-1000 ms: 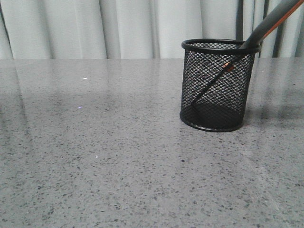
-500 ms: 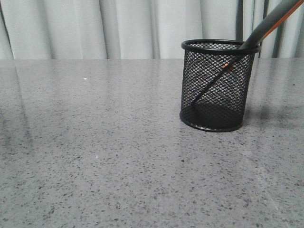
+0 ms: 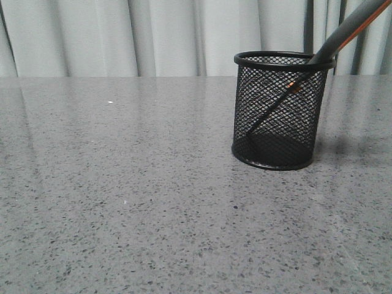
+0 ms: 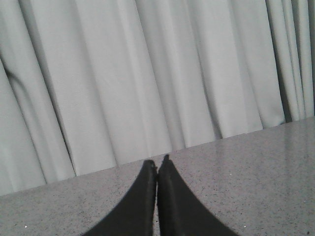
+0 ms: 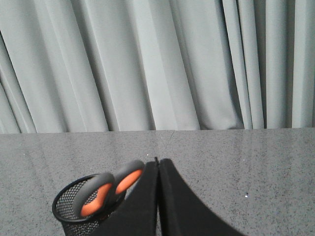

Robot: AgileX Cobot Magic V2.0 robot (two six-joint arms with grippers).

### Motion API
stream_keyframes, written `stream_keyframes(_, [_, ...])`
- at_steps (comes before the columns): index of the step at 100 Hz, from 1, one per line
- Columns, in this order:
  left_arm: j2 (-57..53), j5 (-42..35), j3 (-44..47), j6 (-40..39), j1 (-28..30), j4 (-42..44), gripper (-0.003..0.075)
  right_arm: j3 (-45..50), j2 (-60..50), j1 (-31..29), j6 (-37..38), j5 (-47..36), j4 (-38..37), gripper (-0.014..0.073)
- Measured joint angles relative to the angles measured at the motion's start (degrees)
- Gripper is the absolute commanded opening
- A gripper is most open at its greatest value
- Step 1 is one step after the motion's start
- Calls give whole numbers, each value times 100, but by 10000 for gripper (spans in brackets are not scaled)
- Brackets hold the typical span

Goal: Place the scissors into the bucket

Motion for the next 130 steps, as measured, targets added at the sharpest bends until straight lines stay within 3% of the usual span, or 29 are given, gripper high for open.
stream_keyframes(91, [-78,5,160,0,0,-23,-21,180,-234,0,-9,20,85,-54])
stream_keyframes(111, [-78,-5,181,-2,82,715,-21,180,-234,0,4,20,85,-54])
stream_keyframes(121, [-78,-114,370,-463,313,961,-21,180,-234,0,4,20,85,-54])
stream_keyframes(130, [-78,-150,680,-1405,577,1411,-21,180,-234,0,4,20,85,-54])
